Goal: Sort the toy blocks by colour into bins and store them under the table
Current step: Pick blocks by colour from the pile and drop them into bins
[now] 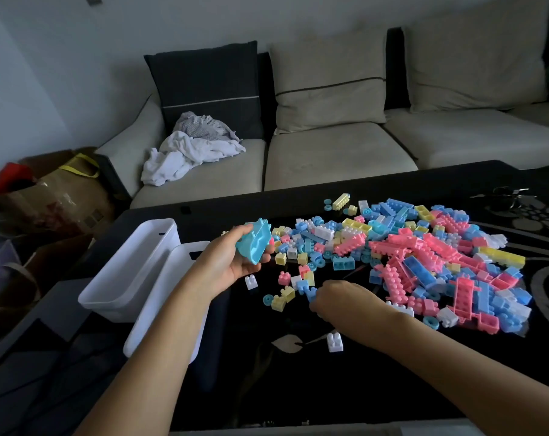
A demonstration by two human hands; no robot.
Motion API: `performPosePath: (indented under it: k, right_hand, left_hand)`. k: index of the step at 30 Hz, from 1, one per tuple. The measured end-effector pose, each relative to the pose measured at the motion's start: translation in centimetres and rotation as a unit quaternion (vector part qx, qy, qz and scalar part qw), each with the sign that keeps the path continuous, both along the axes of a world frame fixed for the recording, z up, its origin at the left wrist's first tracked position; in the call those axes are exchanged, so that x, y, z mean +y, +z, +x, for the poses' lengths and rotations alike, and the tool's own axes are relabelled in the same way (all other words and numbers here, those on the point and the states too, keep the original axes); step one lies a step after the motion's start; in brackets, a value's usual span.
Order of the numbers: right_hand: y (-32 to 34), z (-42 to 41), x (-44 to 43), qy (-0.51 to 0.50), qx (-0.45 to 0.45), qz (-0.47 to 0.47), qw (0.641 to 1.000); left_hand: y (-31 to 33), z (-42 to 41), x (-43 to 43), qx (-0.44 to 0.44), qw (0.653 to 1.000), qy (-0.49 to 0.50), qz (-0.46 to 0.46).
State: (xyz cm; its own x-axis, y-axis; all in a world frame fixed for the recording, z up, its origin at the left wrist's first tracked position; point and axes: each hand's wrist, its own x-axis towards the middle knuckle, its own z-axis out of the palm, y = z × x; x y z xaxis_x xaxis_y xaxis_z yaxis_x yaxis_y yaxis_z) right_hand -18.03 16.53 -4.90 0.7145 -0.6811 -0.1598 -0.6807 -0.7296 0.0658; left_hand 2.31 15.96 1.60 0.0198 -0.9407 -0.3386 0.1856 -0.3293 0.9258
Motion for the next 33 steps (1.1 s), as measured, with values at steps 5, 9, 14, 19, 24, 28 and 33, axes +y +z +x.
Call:
performPosePath:
  k: [5, 9, 14, 19, 24, 28, 33]
  right_hand:
    - [0.8, -0.2, -1.4, -0.043, -0.057, 0.099, 0.992]
    - [1.4, -0.7, -1.8, -0.051, -0.146, 0.160, 0.975]
    - [5.8, 2.5, -3.0, -0.046, -0.240, 0.163, 0.956]
    - [8.9, 9.7, -4.4, 0.012, -0.337, 0.171, 0.926]
    - [7.8, 17.5, -4.1, 0.041, -0.349, 0.183, 0.918]
    - [7.2, 19.0, -4.2, 0.018, -0.375, 0.194, 0.906]
    - [7.7, 15.1, -5.7, -0.040, -0.420, 0.219, 0.880]
  left_hand:
    - [1.1, 3.2, 2.7, -0.297, 0.954, 0.011, -0.049]
    - [1.0, 7.6, 5.2, -0.553, 0.833, -0.019, 0.032]
    - [0.0, 9.7, 6.3, -0.599, 0.789, -0.077, 0.117]
    - [-0.7, 10.7, 6.4, -0.626, 0.762, -0.092, 0.137]
    - [-1.1, 11.1, 6.2, -0.655, 0.736, -0.069, 0.156]
    - [-1.0, 11.0, 6.6, -0.714, 0.685, -0.007, 0.145]
    - [-0.3, 9.3, 6.9, -0.727, 0.679, 0.105, -0.005]
